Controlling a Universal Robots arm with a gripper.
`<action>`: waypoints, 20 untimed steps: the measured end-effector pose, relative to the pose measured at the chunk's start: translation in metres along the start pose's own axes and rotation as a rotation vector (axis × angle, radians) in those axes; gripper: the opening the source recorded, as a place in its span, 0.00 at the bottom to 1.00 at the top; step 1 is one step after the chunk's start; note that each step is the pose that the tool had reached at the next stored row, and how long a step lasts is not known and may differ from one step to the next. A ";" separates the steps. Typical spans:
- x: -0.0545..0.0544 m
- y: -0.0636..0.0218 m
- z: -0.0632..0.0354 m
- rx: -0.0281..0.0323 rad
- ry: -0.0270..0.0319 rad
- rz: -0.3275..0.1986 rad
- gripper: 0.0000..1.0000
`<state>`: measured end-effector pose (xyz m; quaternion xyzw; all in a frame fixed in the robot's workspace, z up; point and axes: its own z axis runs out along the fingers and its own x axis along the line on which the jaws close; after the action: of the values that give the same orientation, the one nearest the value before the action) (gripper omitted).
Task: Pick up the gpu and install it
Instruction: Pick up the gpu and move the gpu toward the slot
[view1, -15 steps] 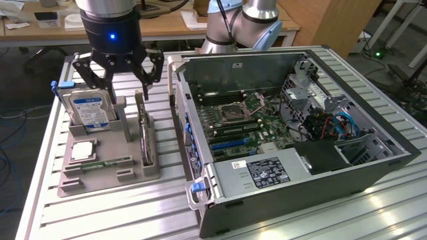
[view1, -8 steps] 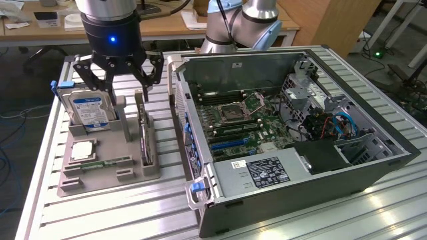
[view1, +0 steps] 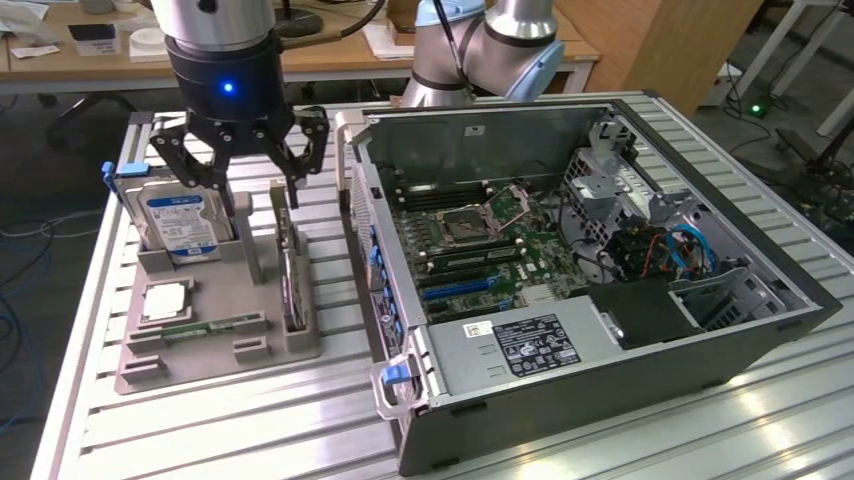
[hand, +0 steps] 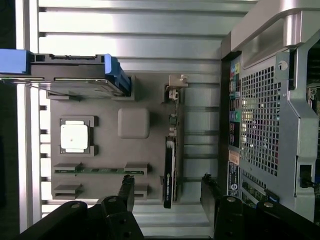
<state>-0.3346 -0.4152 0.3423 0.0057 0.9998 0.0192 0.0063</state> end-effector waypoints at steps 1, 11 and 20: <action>0.000 0.0000 0.0002 -0.0001 -0.0001 0.000 0.65; 0.000 -0.0003 0.0026 -0.0001 -0.0001 -0.001 0.65; 0.000 -0.0015 0.0056 -0.0001 -0.0002 -0.001 0.65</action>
<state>-0.3343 -0.4164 0.3367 0.0053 0.9998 0.0193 0.0064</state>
